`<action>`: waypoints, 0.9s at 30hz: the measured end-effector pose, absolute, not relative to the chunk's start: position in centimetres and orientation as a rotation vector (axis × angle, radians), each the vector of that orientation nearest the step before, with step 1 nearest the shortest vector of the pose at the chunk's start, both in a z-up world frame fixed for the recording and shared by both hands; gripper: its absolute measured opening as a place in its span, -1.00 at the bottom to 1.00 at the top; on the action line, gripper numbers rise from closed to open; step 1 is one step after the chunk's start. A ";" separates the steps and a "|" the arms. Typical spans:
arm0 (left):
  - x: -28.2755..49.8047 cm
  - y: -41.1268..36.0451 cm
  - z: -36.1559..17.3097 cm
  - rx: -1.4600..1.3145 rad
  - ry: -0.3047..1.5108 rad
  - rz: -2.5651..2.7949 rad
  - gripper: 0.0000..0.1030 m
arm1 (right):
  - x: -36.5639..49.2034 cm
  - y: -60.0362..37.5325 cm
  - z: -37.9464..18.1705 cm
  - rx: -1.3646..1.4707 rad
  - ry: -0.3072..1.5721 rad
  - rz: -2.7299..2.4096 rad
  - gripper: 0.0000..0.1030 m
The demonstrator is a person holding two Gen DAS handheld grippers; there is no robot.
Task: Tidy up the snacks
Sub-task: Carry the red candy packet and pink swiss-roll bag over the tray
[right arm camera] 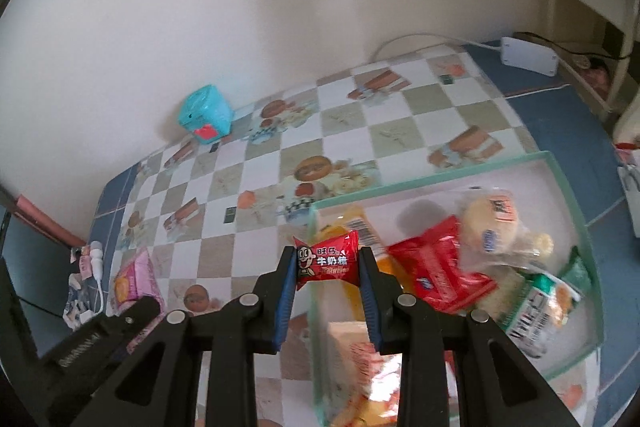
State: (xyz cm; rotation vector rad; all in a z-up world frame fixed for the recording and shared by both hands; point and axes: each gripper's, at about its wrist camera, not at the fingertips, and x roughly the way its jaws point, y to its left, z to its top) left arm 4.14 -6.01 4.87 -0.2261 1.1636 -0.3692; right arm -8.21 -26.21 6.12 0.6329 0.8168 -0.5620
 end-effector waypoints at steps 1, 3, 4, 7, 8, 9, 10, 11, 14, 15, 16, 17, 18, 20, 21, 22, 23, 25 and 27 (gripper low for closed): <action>3.7 -6.5 5.1 -0.226 1.156 -0.388 -0.22 | -8.7 -26.2 6.4 0.635 0.807 -0.567 -0.38; 3.0 -7.4 5.5 -0.207 1.135 -0.419 -0.22 | -9.6 -26.3 6.9 0.632 0.788 -0.576 -0.38; 2.6 -7.9 5.6 -0.197 1.126 -0.430 -0.22 | -10.0 -26.3 7.2 0.626 0.779 -0.584 -0.38; 1.6 -9.0 5.3 -0.166 1.123 -0.466 -0.22 | -11.2 -26.4 7.8 0.620 0.763 -0.607 -0.38; 1.5 -9.3 5.1 -0.163 1.129 -0.479 -0.22 | -11.4 -26.5 7.8 0.623 0.763 -0.614 -0.38; 1.3 -9.5 5.0 -0.159 1.131 -0.488 -0.22 | -11.7 -26.7 7.7 0.629 0.768 -0.625 -0.38; 1.1 -9.6 5.0 -0.150 1.129 -0.492 -0.22 | -11.9 -26.8 7.6 0.631 0.772 -0.632 -0.38; 0.9 -9.9 5.0 -0.137 1.123 -0.499 -0.22 | -12.0 -27.0 7.4 0.633 0.778 -0.641 -0.38; 0.4 -10.2 4.8 -0.130 1.122 -0.519 -0.22 | -12.2 -27.7 6.7 0.647 0.799 -0.672 -0.37; 0.3 -10.3 4.7 -0.128 1.123 -0.528 -0.22 | -12.2 -27.9 6.5 0.650 0.807 -0.678 -0.37; 0.2 -10.5 4.6 -0.124 1.123 -0.532 -0.22 | -12.2 -28.2 6.1 0.654 0.820 -0.685 -0.37; 0.1 -10.7 4.6 -0.118 1.124 -0.539 -0.22 | -12.2 -28.3 5.7 0.660 0.830 -0.689 -0.37; 0.0 -11.0 4.5 -0.114 1.127 -0.551 -0.22 | -12.3 -28.5 5.4 0.668 0.839 -0.694 -0.37; -0.2 -11.5 4.4 -0.108 1.131 -0.578 -0.22 | -12.5 -29.0 4.7 0.691 0.856 -0.710 -0.37; -0.4 -11.9 4.4 -0.099 1.132 -0.592 -0.22 | -12.7 -29.4 4.4 0.704 0.860 -0.721 -0.37; -0.5 -12.3 4.4 -0.089 1.132 -0.608 -0.22 | -13.1 -29.8 4.2 0.723 0.863 -0.739 -0.37; -0.7 -12.7 4.4 -0.083 1.132 -0.623 -0.22 | -13.4 -30.1 4.0 0.734 0.864 -0.750 -0.37; -1.0 -13.3 4.3 -0.075 1.137 -0.646 -0.22 | -14.1 -30.8 3.8 0.755 0.862 -0.779 -0.37; -1.3 -14.1 4.0 -0.071 1.151 -0.678 -0.22 | -14.6 -31.3 3.6 0.775 0.861 -0.803 -0.37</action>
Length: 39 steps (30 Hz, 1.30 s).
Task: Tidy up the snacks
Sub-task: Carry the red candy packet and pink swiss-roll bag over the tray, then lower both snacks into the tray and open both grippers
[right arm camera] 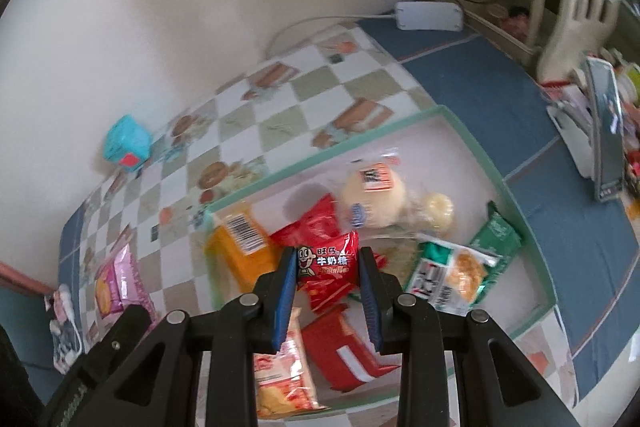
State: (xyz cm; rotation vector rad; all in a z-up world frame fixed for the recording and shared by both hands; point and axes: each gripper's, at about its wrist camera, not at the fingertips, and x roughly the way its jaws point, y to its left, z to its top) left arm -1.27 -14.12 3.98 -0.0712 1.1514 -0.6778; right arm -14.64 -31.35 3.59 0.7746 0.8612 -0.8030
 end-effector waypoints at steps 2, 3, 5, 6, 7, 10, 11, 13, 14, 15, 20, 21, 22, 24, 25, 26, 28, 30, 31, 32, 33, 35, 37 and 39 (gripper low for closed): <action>-1.4 -15.0 3.6 -0.056 1.159 -0.694 -0.22 | -15.2 -31.8 3.3 0.796 0.863 -0.836 -0.37; -1.4 -15.4 3.4 -0.047 1.159 -0.694 -0.22 | -15.4 -32.0 3.2 0.803 0.864 -0.850 -0.37; -1.6 -16.2 3.1 -0.033 1.160 -0.712 -0.22 | -15.7 -32.4 3.0 0.811 0.866 -0.866 -0.37; -1.6 -16.4 3.1 -0.035 1.162 -0.723 -0.22 | -15.9 -32.5 2.9 0.817 0.865 -0.872 -0.37; -1.6 -16.6 3.1 -0.037 1.162 -0.736 -0.22 | -16.0 -32.7 2.9 0.818 0.866 -0.879 -0.37; -1.8 -17.4 3.3 -0.021 1.136 -0.755 -0.22 | -16.4 -33.1 2.8 0.834 0.862 -0.898 -0.37; -1.9 -17.7 3.3 -0.015 1.129 -0.760 -0.22 | -16.6 -33.3 2.7 0.840 0.861 -0.903 -0.37; -2.1 -18.1 3.3 -0.020 1.129 -0.784 -0.22 | -17.0 -33.6 2.5 0.859 0.859 -0.921 -0.37; -2.2 -18.3 3.3 -0.022 1.131 -0.796 -0.22 | -17.2 -33.8 2.4 0.867 0.858 -0.928 -0.37; -2.3 -18.6 3.2 -0.020 1.131 -0.804 -0.22 | -17.5 -34.0 2.3 0.875 0.856 -0.939 -0.37; -3.2 -19.9 2.5 0.013 1.149 -0.833 -0.22 | -18.2 -34.5 2.1 0.887 0.857 -0.967 -0.37; -3.3 -20.1 2.3 0.018 1.153 -0.840 -0.22 | -18.2 -34.6 2.0 0.890 0.858 -0.969 -0.37; -3.5 -20.3 2.3 0.026 1.155 -0.847 -0.22 | -18.3 -34.6 1.9 0.891 0.861 -0.971 -0.37; -3.9 -20.8 2.1 0.049 1.153 -0.855 -0.22 | -18.2 -34.6 1.8 0.893 0.866 -0.972 -0.36; -4.0 -21.0 2.1 0.057 1.152 -0.860 -0.21 | -18.2 -34.6 1.7 0.893 0.870 -0.972 -0.35; -4.2 -21.2 2.1 0.062 1.152 -0.864 -0.21 | -18.1 -34.6 1.7 0.893 0.871 -0.971 -0.35; -4.4 -21.4 2.0 0.070 1.154 -0.875 -0.21 | -18.1 -34.6 1.7 0.892 0.871 -0.971 -0.35; -4.6 -21.6 1.9 0.079 1.157 -0.879 -0.21 | -18.1 -34.6 1.7 0.890 0.870 -0.972 -0.35; -4.7 -21.7 1.8 0.084 1.159 -0.879 -0.20 | -18.1 -34.6 1.7 0.890 0.870 -0.971 -0.35; -4.8 -21.8 1.7 0.090 1.162 -0.880 -0.20 | -18.0 -34.6 1.7 0.890 0.871 -0.970 -0.34; -4.9 -21.9 1.6 0.092 1.165 -0.881 -0.18 | -18.0 -34.6 1.6 0.890 0.872 -0.969 -0.34; -4.9 -21.9 1.6 0.092 1.169 -0.879 -0.11 | -17.9 -34.5 1.6 0.889 0.876 -0.965 -0.34; -4.8 -21.8 1.7 0.087 1.166 -0.880 -0.07 | -17.8 -34.4 1.5 0.886 0.879 -0.961 -0.34; -4.8 -21.7 1.8 0.082 1.163 -0.879 -0.07 | -17.6 -34.4 1.5 0.883 0.881 -0.958 -0.34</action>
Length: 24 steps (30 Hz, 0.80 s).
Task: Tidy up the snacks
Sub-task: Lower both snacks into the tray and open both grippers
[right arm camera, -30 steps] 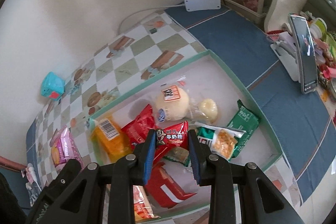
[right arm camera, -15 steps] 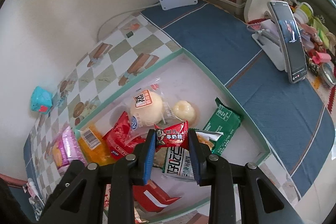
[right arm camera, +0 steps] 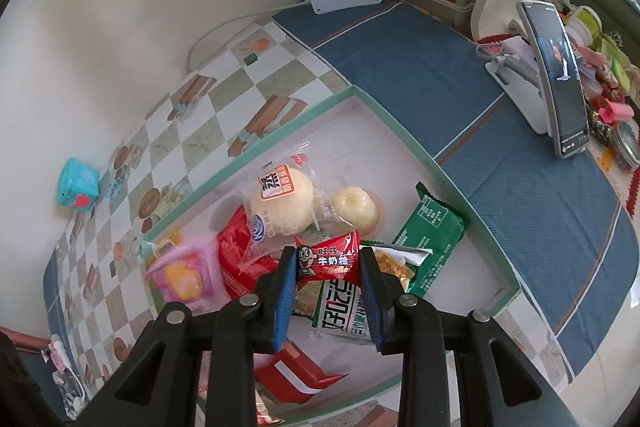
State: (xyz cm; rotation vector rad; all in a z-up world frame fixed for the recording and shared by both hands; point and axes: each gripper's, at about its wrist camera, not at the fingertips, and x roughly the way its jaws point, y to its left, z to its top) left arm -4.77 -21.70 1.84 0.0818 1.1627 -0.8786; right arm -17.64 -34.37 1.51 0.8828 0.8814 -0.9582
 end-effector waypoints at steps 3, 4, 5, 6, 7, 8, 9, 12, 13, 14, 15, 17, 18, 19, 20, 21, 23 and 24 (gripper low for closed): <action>-4.6 -21.4 2.0 0.074 1.163 -0.867 -0.06 | -17.4 -34.2 1.3 0.879 0.892 -0.955 -0.35; -4.5 -21.3 2.0 0.072 1.163 -0.858 -0.05 | -17.4 -34.2 1.3 0.878 0.895 -0.952 -0.34; -4.4 -21.1 2.0 0.070 1.161 -0.847 -0.05 | -17.3 -34.2 1.2 0.877 0.898 -0.951 -0.33; -4.2 -20.9 2.0 0.067 1.158 -0.835 -0.03 | -17.2 -34.1 1.2 0.875 0.902 -0.948 -0.33; -4.1 -20.8 2.0 0.063 1.156 -0.825 0.02 | -17.1 -34.1 1.1 0.873 0.908 -0.946 -0.33; -3.9 -20.5 2.0 0.056 1.155 -0.814 0.06 | -17.0 -34.0 1.1 0.871 0.910 -0.945 -0.33; -3.8 -20.3 2.0 0.048 1.155 -0.807 0.08 | -16.9 -33.9 1.1 0.869 0.914 -0.945 -0.33; -3.3 -19.8 2.1 0.031 1.155 -0.789 0.09 | -16.7 -33.9 0.8 0.868 0.930 -0.946 -0.32; -3.1 -19.6 2.0 0.028 1.156 -0.776 0.09 | -16.6 -33.9 0.7 0.869 0.937 -0.945 -0.32; -3.0 -19.5 2.0 0.028 1.157 -0.767 0.09 | -16.6 -33.8 0.6 0.869 0.942 -0.946 -0.32; -2.8 -19.3 2.0 0.029 1.158 -0.752 0.09 | -16.5 -33.8 0.5 0.867 0.949 -0.947 -0.32; -2.6 -19.0 1.9 0.040 1.162 -0.718 0.09 | -16.5 -33.8 0.4 0.864 0.955 -0.951 -0.28; -2.5 -18.9 1.9 0.046 1.164 -0.706 0.10 | -16.4 -33.8 0.4 0.860 0.960 -0.955 -0.18; -2.4 -18.7 1.8 0.049 1.165 -0.692 0.10 | -16.4 -33.8 0.4 0.856 0.964 -0.956 -0.09; -2.2 -18.6 1.7 0.054 1.168 -0.676 0.10 | -16.3 -33.8 0.4 0.851 0.969 -0.958 -0.06; -2.1 -18.5 1.6 0.062 1.173 -0.659 0.10 | -16.2 -33.8 0.4 0.849 0.972 -0.956 0.00; -1.9 -18.1 1.4 0.073 1.183 -0.634 0.11 | -16.1 -33.7 0.3 0.843 0.980 -0.957 0.09; -1.8 -18.0 1.3 0.079 1.186 -0.623 0.11 | -16.1 -33.7 0.3 0.840 0.984 -0.958 0.18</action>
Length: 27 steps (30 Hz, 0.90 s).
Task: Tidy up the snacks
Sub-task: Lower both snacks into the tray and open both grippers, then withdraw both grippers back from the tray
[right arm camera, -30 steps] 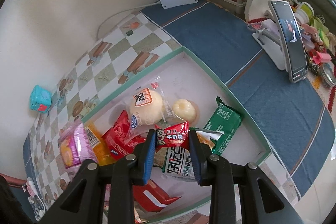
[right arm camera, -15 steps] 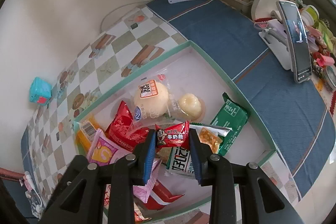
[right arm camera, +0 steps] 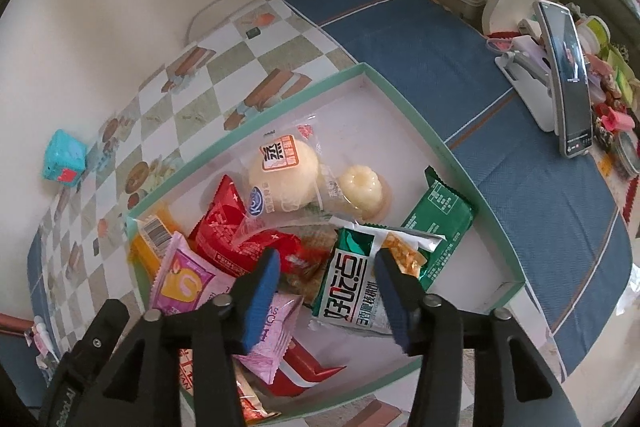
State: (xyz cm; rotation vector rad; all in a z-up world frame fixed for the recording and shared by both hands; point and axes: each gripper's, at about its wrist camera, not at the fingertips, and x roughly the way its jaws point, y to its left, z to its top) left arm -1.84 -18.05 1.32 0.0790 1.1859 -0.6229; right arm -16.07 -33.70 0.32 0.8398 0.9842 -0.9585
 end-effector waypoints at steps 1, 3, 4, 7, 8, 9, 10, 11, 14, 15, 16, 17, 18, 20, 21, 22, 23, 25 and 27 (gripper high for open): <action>-1.8 -18.0 1.3 0.088 1.188 -0.611 0.11 | -16.0 -33.7 0.3 0.836 0.989 -0.960 0.25; -1.6 -17.8 1.1 0.105 1.190 -0.589 0.11 | -15.9 -33.6 0.2 0.831 0.999 -0.961 0.36; -1.5 -17.7 1.1 0.106 1.191 -0.583 0.11 | -15.8 -33.6 0.1 0.825 1.009 -0.963 0.48; -1.2 -17.4 1.1 0.108 1.193 -0.564 0.11 | -15.6 -33.5 -0.1 0.802 1.027 -0.967 0.63; -1.1 -17.2 1.0 0.109 1.193 -0.556 0.11 | -15.5 -33.5 -0.2 0.794 1.033 -0.967 0.65; -1.0 -17.2 1.0 0.111 1.194 -0.551 0.11 | -15.4 -33.4 -0.2 0.787 1.035 -0.967 0.68; -0.9 -17.1 0.9 0.113 1.196 -0.544 0.11 | -15.4 -33.4 -0.2 0.779 1.037 -0.966 0.68; -0.8 -17.0 0.8 0.114 1.199 -0.537 0.11 | -15.3 -33.4 -0.2 0.774 1.040 -0.964 0.68; -0.3 -16.5 0.5 0.115 1.206 -0.505 0.36 | -15.2 -33.3 -0.3 0.768 1.044 -0.959 0.89; -0.2 -16.3 0.4 0.110 1.205 -0.495 0.69 | -15.2 -33.3 -0.3 0.763 1.040 -0.959 1.00; 0.0 -16.0 0.4 0.100 1.201 -0.489 0.75 | -15.2 -33.2 -0.2 0.759 1.035 -0.960 1.00; 0.1 -15.6 0.5 0.091 1.198 -0.481 0.75 | -15.2 -33.2 -0.2 0.756 1.034 -0.959 1.00; 0.2 -15.4 0.5 0.090 1.198 -0.477 0.75 | -15.1 -33.1 -0.1 0.752 1.031 -0.957 1.00; 0.4 -15.0 0.6 0.088 1.189 -0.464 0.76 | -15.0 -33.0 0.1 0.745 1.030 -0.957 1.00; 0.4 -14.8 0.6 0.093 1.181 -0.455 0.77 | -15.0 -32.8 0.1 0.738 1.031 -0.959 1.00; 0.4 -14.7 0.7 0.098 1.176 -0.450 0.79 | -14.9 -32.7 0.1 0.732 1.032 -0.961 1.00; 0.4 -14.5 0.7 0.105 1.170 -0.445 0.81 | -14.9 -32.5 0.2 0.726 1.031 -0.962 1.00; 0.4 -14.1 0.6 0.107 1.164 -0.437 0.83 | -14.7 -32.0 0.5 0.706 1.025 -0.966 1.00; 0.4 -13.8 0.6 0.107 1.164 -0.430 0.83 | -14.6 -31.3 0.8 0.683 1.017 -0.968 1.00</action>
